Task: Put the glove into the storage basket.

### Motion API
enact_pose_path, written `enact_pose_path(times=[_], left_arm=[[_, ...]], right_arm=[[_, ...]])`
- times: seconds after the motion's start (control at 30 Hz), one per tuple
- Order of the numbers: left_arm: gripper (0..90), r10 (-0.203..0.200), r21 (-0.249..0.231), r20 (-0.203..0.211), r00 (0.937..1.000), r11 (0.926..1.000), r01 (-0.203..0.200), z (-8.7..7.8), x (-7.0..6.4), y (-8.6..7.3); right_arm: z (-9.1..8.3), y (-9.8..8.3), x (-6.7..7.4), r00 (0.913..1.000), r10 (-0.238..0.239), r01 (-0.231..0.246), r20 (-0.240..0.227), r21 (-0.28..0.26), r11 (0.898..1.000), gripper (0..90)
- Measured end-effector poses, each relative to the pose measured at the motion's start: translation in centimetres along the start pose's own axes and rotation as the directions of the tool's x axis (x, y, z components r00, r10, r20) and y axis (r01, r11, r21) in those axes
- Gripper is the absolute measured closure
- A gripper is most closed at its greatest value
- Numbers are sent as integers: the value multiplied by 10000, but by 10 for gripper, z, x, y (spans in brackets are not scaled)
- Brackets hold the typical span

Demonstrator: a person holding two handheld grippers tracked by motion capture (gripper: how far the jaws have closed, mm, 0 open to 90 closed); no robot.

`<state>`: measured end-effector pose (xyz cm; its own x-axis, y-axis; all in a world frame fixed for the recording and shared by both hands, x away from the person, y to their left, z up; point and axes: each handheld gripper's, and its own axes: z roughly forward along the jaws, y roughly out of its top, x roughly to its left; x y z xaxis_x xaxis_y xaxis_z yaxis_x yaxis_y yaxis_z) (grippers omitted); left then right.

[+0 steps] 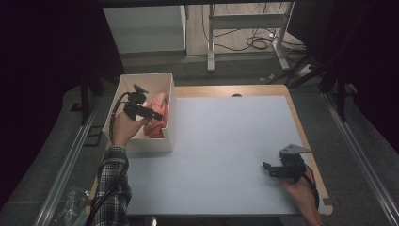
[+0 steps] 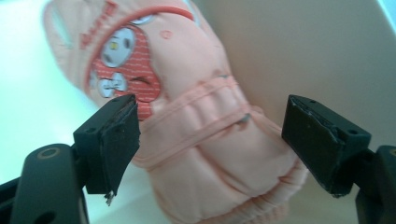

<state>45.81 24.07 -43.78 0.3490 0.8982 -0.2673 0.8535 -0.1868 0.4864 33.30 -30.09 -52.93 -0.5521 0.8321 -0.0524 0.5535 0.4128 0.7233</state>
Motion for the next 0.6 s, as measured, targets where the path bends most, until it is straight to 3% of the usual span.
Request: enact_pose_path(times=[0.1,0.43,0.6], left_arm=[[237,5,-107,-233,9997,9999,-8,-3,1,-1],[264,35,-870,-99,9999,9962,-43,-22,-1,-2],[185,254,-1147,-240,9994,9930,-280,-27,-8,-4]], right_arm=[[0,0,0,10000,1,-1,2,0,10000,171],[0,0,0,10000,2,-2,2,0,10000,171],[0,0,0,10000,-1,1,7,0,10000,171]])
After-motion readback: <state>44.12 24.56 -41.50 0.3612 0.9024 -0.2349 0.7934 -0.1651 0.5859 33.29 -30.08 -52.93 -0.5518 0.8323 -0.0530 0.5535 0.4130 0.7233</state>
